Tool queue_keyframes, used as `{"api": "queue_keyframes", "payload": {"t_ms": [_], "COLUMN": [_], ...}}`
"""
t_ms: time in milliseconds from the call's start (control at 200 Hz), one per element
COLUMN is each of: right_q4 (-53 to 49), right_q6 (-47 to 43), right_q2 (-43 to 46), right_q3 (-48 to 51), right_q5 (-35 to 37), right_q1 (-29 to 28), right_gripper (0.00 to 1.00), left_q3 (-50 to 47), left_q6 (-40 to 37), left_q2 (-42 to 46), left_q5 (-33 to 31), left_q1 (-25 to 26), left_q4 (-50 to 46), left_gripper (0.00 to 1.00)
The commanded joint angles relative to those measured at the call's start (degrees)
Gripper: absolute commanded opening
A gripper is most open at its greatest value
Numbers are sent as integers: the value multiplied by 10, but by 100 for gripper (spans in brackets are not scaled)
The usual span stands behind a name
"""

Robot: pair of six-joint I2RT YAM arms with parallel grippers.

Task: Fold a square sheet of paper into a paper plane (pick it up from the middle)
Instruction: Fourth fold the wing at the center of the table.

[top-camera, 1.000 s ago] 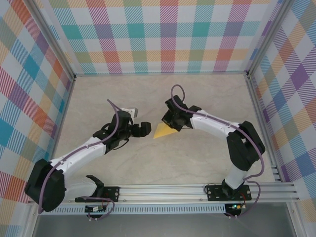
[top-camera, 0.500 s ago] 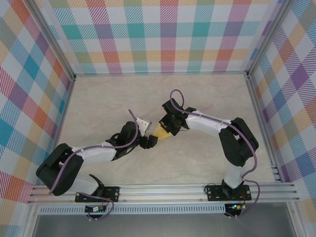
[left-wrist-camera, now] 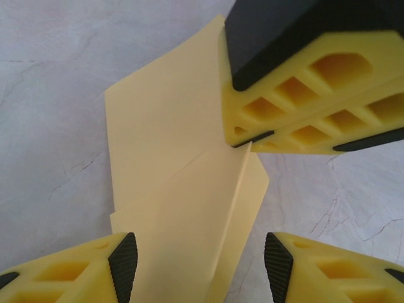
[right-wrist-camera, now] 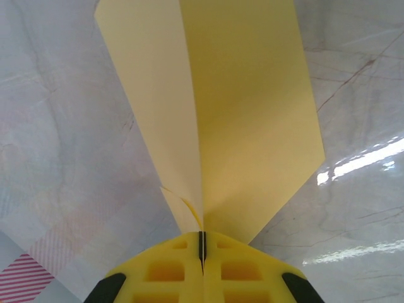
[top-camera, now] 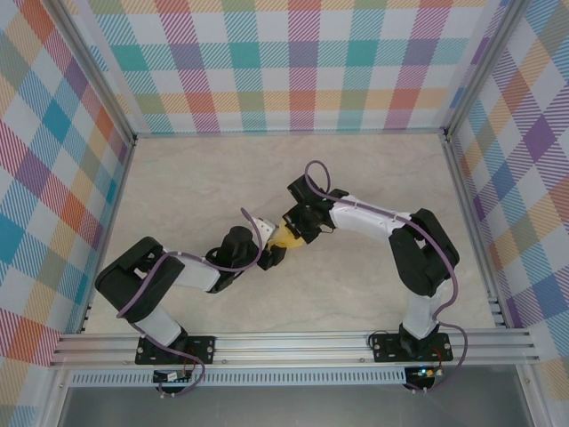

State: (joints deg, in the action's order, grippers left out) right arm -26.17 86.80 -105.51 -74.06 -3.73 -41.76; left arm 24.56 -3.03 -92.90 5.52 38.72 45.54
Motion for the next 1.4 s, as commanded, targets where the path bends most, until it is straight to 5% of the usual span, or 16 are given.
{"api": "queue_keyframes", "payload": {"t_ms": [0, 250, 765, 1130, 1200, 1395], "right_q4": [-26, -31, -40, -49, -46, -55], "right_q6": [18, 25, 38, 25, 23, -34], "right_q2": [-8, -13, -9, -18, -17, -9], "right_q3": [-19, -27, -35, -46, -45, -59], "right_q5": [-14, -37, -65, -64, -61, -42], "right_q1": [-4, -4, 0, 0, 0, 9], "right_gripper": [0, 0, 0, 0, 4, 38], "left_q3": [-8, -13, -17, -10, -8, -3], "left_q6": [-21, -24, -47, -50, -48, -39], "left_q2": [-13, -31, -43, -47, -48, -57], "left_q5": [17, 6, 7, 12, 16, 26], "left_q1": [3, -3, -12, -15, -15, -15], "left_q4": [75, 102, 105, 85, 83, 85], "left_gripper": [57, 42, 33, 16, 12, 3]}}
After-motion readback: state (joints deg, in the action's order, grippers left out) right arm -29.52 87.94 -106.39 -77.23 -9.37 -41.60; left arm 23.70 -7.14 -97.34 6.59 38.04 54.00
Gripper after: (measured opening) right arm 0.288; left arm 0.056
